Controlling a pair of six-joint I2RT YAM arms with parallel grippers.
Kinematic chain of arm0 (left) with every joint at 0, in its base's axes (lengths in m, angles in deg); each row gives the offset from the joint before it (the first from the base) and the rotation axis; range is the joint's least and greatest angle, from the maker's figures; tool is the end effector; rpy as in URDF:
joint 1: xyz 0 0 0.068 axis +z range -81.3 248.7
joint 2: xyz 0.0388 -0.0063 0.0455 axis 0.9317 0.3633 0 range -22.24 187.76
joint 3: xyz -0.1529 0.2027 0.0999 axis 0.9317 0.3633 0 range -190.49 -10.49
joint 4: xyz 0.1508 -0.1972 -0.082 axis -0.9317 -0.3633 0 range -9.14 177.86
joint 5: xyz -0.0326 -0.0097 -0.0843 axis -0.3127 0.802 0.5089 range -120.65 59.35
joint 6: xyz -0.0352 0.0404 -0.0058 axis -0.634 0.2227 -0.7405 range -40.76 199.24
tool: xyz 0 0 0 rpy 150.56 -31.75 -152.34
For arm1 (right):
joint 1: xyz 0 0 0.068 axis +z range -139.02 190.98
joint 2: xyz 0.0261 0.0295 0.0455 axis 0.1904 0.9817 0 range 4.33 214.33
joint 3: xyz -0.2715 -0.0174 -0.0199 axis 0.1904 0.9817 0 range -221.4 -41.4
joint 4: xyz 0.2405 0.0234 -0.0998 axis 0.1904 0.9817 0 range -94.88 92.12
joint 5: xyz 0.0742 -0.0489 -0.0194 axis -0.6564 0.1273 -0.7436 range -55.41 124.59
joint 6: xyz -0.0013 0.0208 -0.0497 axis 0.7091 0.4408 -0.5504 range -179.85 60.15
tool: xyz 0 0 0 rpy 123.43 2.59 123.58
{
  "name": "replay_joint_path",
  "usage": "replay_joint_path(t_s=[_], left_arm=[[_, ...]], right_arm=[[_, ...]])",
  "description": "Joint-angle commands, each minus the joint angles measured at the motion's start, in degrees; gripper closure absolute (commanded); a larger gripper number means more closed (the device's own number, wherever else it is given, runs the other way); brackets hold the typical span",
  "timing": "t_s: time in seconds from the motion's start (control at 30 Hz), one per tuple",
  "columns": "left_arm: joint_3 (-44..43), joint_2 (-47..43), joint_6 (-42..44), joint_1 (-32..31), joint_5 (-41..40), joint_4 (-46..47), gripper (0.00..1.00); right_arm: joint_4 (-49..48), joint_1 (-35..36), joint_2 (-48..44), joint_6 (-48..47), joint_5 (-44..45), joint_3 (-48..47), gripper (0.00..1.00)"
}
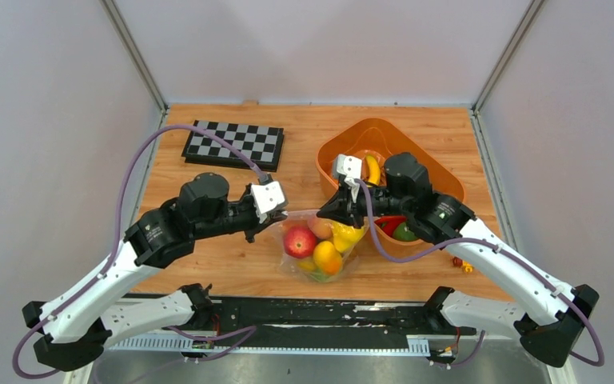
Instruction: Place the food in the zip-top bag and seal the zipper
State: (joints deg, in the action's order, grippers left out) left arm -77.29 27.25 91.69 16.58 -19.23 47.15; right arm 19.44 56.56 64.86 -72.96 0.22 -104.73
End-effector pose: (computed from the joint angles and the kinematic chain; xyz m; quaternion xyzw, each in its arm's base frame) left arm 0.0954 -0.1341 0.4011 0.4904 0.6739 -0.2636 0.4856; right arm 0.1454 0.1771 0.3773 -0.5320 0.6070 0.3848 0.4477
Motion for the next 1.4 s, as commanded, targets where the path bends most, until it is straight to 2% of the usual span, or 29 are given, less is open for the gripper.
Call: replay_joint_path(t_s=[0.0, 0.3, 0.57, 0.7, 0.8, 0.9, 0.93, 1.13, 1.2, 1.37], left_arm=[[0.16, -1.95, 0.48, 0.36, -5.17, -3.08, 0.98], [2.86, -4.76, -1.62, 0.35, -9.68, -1.18, 0.97], [2.66, -6.94, -1.81, 0.33, -13.51, 0.09, 0.92], [3.28, -7.28, -2.43, 0.39, -14.5, 1.08, 0.83], [3.87, -7.86, -3.17, 0.36, -15.02, 2.48, 0.72], [4.36, -8.75, -4.02, 0.35, -16.57, 4.22, 0.47], [4.44, -9.28, -4.09, 0.36, -16.99, 4.72, 0.42], [3.3, -9.79, -4.44, 0.35, -16.35, 6.5, 0.25], [1.89, -8.63, -4.36, 0.39, -15.31, 5.68, 0.16], [-7.18, -1.01, -2.4, 0.49, -7.42, -0.35, 0.07]], right_arm=[[-3.03, -0.41, -1.57, 2.07, 5.77, 1.25, 1.0], [-6.68, -0.41, -3.06, 5.27, 11.13, 4.02, 1.0], [-6.65, -0.43, -4.83, 5.86, 12.24, 4.83, 1.0], [-7.14, -0.41, -4.87, 6.56, 11.31, 5.13, 1.0], [-7.28, -0.41, -4.52, 7.12, 10.23, 5.23, 1.0], [-7.73, -0.4, -4.22, 7.84, 9.5, 5.49, 1.0], [-7.87, -0.46, -4.24, 8.02, 9.29, 5.42, 1.0], [-8.57, -0.41, -4.2, 8.66, 7.37, 5.48, 1.0], [-8.52, -0.41, -4.25, 8.71, 6.78, 5.15, 1.0], [-8.35, -0.42, -4.2, 8.88, 5.83, 4.86, 1.0]])
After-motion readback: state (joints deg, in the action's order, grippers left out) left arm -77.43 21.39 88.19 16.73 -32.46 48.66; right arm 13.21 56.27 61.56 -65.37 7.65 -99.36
